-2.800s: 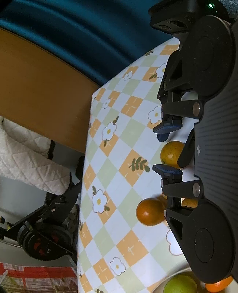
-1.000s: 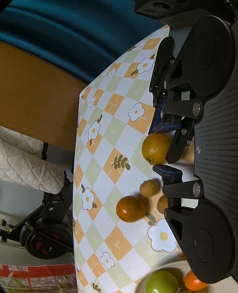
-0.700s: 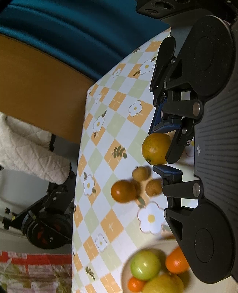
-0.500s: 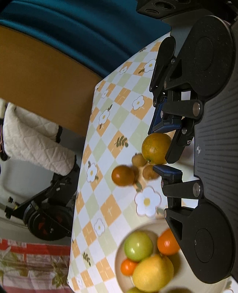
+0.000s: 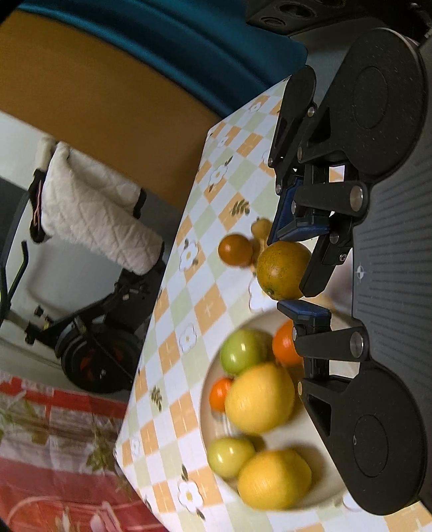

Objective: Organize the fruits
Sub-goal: 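Carry the small orange into the plate and open the left gripper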

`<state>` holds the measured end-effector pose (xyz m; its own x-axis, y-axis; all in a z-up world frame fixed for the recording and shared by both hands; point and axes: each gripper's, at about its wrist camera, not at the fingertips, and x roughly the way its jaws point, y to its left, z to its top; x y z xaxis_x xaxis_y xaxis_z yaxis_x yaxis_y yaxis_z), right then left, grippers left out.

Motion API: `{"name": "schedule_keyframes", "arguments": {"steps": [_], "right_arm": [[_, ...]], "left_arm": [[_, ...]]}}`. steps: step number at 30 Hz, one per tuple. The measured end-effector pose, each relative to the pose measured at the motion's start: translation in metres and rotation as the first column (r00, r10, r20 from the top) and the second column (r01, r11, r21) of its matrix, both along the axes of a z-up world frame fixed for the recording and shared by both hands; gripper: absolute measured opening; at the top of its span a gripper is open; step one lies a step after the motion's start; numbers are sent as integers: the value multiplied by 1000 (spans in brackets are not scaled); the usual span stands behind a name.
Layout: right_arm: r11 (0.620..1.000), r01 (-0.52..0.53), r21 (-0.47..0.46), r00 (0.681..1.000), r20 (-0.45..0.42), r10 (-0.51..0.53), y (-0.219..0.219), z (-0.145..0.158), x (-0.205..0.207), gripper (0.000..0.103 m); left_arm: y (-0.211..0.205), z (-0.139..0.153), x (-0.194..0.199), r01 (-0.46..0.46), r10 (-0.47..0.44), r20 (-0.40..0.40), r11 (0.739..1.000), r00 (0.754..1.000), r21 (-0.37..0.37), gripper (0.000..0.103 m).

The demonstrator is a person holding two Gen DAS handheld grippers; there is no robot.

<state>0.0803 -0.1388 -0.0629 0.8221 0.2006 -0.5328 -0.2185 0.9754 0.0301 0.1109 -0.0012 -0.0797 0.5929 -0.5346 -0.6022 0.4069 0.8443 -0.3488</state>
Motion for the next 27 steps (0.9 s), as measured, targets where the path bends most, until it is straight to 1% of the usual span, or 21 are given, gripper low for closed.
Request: {"name": "schedule_keyframes", "arguments": {"steps": [6, 10, 13, 16, 19, 27], "right_arm": [[997, -70, -30, 997, -19, 70, 31, 2, 8, 40], [991, -121, -52, 992, -31, 119, 51, 2, 10, 40], [983, -168, -71, 985, -52, 164, 65, -2, 17, 40], [978, -201, -56, 978, -75, 197, 75, -7, 27, 40], [969, -237, -66, 969, -91, 230, 86, -11, 36, 40], [951, -298, -84, 949, -130, 286, 102, -20, 54, 40]], "left_arm": [[25, -1, -4, -50, 50, -10, 999, 999, -22, 40], [42, -3, -8, -99, 99, -19, 995, 995, -21, 40], [51, -6, -8, -147, 146, -31, 989, 989, -7, 40], [62, -9, -6, -195, 195, -53, 981, 979, -7, 40], [71, -11, -2, -233, 232, -70, 973, 970, -3, 40], [82, -15, 1, -291, 291, -90, 957, 953, 9, 40]]}}
